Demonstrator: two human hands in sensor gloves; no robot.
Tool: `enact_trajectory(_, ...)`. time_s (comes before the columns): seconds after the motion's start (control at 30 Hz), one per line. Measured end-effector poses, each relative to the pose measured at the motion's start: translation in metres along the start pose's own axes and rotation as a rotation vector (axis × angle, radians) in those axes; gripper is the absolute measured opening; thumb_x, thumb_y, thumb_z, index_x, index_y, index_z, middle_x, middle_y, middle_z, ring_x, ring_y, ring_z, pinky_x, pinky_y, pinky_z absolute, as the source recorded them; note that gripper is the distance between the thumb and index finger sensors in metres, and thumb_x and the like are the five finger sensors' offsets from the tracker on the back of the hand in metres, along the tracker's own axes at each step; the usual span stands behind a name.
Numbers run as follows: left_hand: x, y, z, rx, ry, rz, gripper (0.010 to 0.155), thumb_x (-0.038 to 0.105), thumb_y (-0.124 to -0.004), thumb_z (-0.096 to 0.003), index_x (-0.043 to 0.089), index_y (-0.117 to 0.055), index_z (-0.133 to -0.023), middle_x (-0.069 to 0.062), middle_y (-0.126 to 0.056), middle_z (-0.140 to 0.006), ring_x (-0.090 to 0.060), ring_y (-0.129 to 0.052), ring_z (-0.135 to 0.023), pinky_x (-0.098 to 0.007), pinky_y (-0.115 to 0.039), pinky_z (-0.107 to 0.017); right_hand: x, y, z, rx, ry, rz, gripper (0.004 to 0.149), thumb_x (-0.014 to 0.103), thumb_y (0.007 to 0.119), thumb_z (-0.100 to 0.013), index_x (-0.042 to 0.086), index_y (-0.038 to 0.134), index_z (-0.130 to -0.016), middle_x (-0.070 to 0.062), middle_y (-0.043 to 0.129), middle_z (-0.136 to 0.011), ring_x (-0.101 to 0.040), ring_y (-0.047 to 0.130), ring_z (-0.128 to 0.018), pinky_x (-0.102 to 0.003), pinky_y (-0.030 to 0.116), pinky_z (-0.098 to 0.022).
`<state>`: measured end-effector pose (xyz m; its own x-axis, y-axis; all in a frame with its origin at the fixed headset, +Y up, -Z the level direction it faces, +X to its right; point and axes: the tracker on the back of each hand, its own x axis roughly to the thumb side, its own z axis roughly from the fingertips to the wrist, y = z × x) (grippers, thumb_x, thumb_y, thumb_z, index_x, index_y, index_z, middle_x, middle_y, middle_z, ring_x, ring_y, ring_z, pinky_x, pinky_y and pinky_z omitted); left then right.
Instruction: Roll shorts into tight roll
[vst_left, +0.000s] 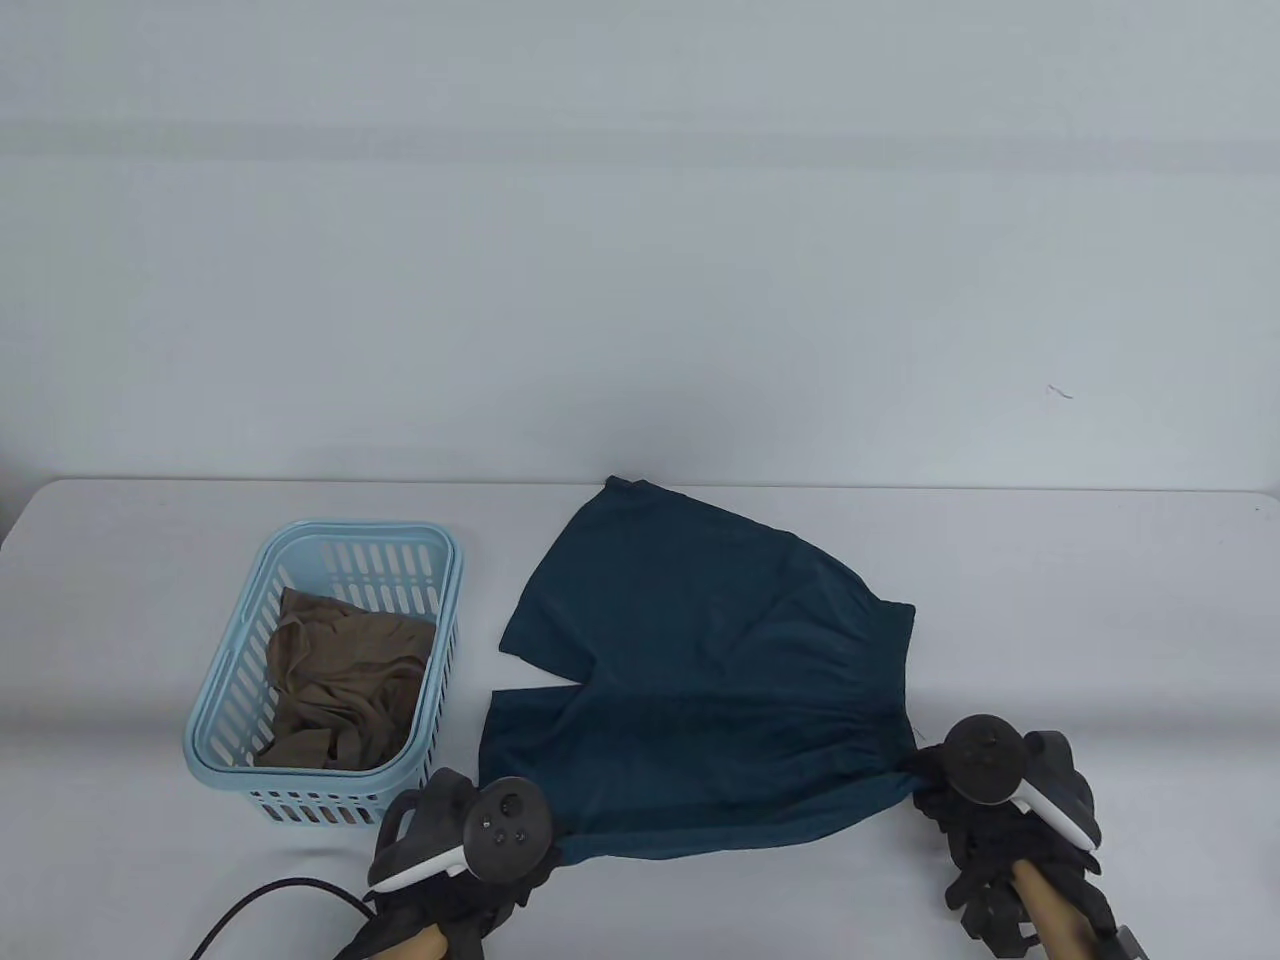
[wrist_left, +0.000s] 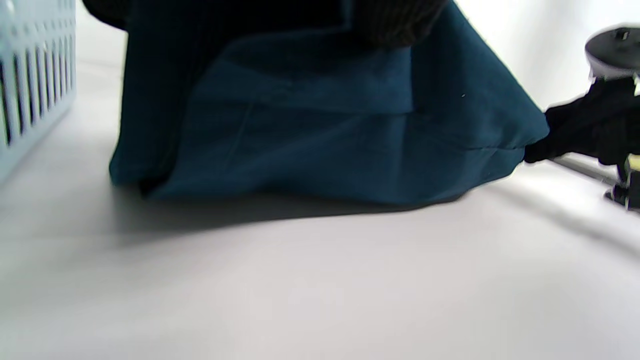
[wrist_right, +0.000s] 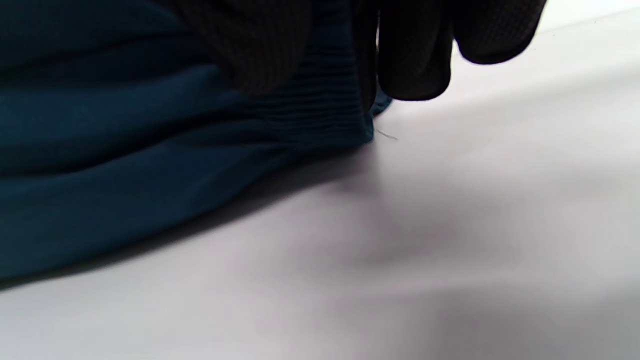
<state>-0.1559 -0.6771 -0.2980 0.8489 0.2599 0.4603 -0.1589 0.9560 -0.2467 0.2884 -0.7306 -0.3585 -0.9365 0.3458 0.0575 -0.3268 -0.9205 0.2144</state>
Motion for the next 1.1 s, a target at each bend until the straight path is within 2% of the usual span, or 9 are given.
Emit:
enact_trajectory(0.17,0.004,0.037,0.024,0.068,-0.018,0.049,0.041,0.034,-0.066,-0.0535,0.017,-0.079,-0.089,-0.013,-0.088,-0.093,-0.035,-0.094,-0.082,-0.065,-0.059,-0.068,0.002,-0.022,0.016,0.125,-0.031,-0.145,0.044,0.029,0.074,-0.049,0.020,0.074,-0.092,-0.009,0.078,-0.098,-0.036,0.079,-0.088,-0.056,0.063,-0.064)
enact_trajectory(0.33,0.013,0.064,0.046,0.136,-0.046,0.067,0.041,0.036,-0.068,-0.0529,0.018,-0.082,-0.088,-0.012,-0.090,-0.092,-0.034,-0.096,-0.080,-0.065,-0.060,-0.068,0.001,-0.032,0.022,0.248,-0.069,-0.280,0.044,0.029,0.073,-0.049,0.018,0.074,-0.092,-0.011,0.080,-0.096,-0.036,0.082,-0.085,-0.055,0.064,-0.064)
enact_trajectory(0.5,0.026,0.093,0.060,0.127,-0.094,0.076,0.041,0.037,-0.069,-0.0529,0.018,-0.083,-0.087,-0.012,-0.091,-0.091,-0.034,-0.096,-0.080,-0.065,-0.060,-0.068,-0.001,-0.041,0.030,0.334,-0.125,-0.391,0.044,0.030,0.073,-0.050,0.017,0.074,-0.092,-0.012,0.082,-0.093,-0.036,0.084,-0.082,-0.054,0.065,-0.063)
enact_trajectory(0.7,0.036,0.117,0.070,0.074,-0.179,0.160,0.042,0.039,-0.068,-0.0535,0.018,-0.084,-0.086,-0.013,-0.092,-0.091,-0.035,-0.097,-0.079,-0.065,-0.060,-0.068,-0.008,-0.050,0.039,0.412,-0.199,-0.519,0.045,0.031,0.072,-0.050,0.013,0.075,-0.091,-0.015,0.088,-0.083,-0.033,0.092,-0.067,-0.051,0.071,-0.056)
enact_trajectory(0.8,0.033,0.123,0.065,0.043,-0.179,0.179,0.042,0.039,-0.067,-0.0538,0.017,-0.084,-0.086,-0.013,-0.092,-0.091,-0.036,-0.096,-0.079,-0.065,-0.060,-0.068,-0.012,-0.054,0.042,0.402,-0.238,-0.581,0.045,0.032,0.072,-0.050,0.012,0.075,-0.090,-0.014,0.090,-0.078,-0.031,0.093,-0.063,-0.050,0.072,-0.055)
enact_trajectory(0.9,0.026,0.128,0.049,0.058,-0.124,0.167,0.042,0.038,-0.067,-0.0539,0.017,-0.084,-0.086,-0.014,-0.092,-0.091,-0.036,-0.096,-0.079,-0.066,-0.060,-0.068,-0.017,-0.058,0.043,0.363,-0.225,-0.616,0.045,0.032,0.070,-0.051,0.012,0.073,-0.092,-0.014,0.088,-0.080,-0.032,0.092,-0.065,-0.051,0.071,-0.056)
enact_trajectory(0.97,0.021,0.130,0.032,0.052,-0.083,0.144,0.042,0.038,-0.067,-0.0540,0.017,-0.084,-0.086,-0.014,-0.091,-0.091,-0.037,-0.095,-0.080,-0.066,-0.060,-0.068,-0.019,-0.058,0.042,0.317,-0.192,-0.618,0.046,0.031,0.069,-0.052,0.011,0.072,-0.092,-0.015,0.087,-0.082,-0.033,0.090,-0.066,-0.052,0.070,-0.057)
enact_trajectory(1.1,0.009,0.132,-0.013,0.039,0.001,0.092,0.043,0.037,-0.067,-0.0536,0.017,-0.083,-0.087,-0.015,-0.090,-0.092,-0.038,-0.095,-0.081,-0.066,-0.060,-0.068,-0.024,-0.056,0.039,0.159,-0.095,-0.584,0.046,0.031,0.069,-0.051,0.011,0.071,-0.093,-0.015,0.086,-0.083,-0.033,0.090,-0.067,-0.052,0.069,-0.057)
